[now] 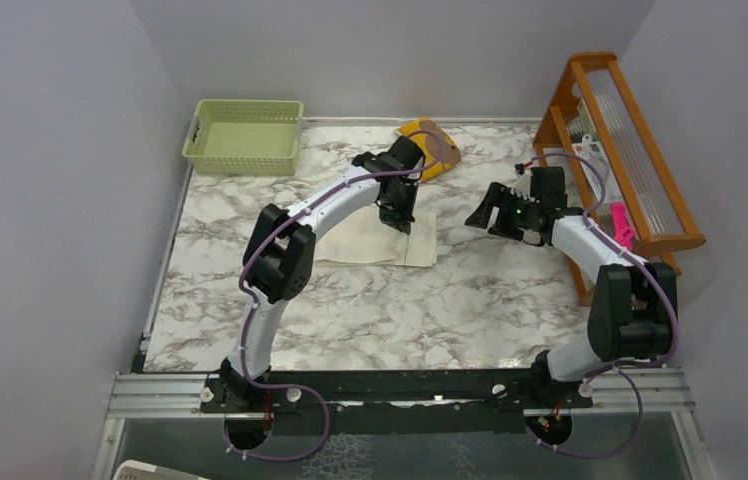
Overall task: Roll the towels
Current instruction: Fold the towel at the center of the board.
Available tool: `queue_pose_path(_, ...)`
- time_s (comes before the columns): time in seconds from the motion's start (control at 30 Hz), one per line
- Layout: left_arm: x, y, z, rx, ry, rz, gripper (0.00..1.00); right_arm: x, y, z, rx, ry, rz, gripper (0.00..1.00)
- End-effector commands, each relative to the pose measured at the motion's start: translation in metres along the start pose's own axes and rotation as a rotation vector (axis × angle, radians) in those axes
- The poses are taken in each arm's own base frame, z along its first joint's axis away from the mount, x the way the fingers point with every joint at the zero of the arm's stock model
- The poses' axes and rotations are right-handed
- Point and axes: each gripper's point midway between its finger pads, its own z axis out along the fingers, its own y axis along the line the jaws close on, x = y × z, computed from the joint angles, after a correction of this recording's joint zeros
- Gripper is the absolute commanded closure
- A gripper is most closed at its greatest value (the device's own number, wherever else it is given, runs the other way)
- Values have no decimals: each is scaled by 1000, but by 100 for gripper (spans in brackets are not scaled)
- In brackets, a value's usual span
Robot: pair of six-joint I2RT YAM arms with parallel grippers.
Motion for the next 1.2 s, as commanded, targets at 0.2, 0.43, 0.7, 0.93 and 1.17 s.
queue_pose_path(0.2, -14, -35, -5, 91, -16, -25, 100, 7, -6, 9, 11, 7, -2, 28)
queue_pose_path(0.43, -10, -34, 11, 84, 12, -30, 96, 9, -8, 9, 15, 8, -6, 27)
queue_pose_path(0.7, -32, -50, -8, 159, -94, 1, 55, 3, -5, 7, 10, -8, -17, 27)
queue_pose_path(0.93, -77, -37, -81, 300, -332, -33, 42, -14, 27, 2, 36, -90, -161, 28)
queue_pose_path(1.17, -69, 68, -88, 200, -441, -169, 58, -14, 117, 29, -65, -89, -326, 36)
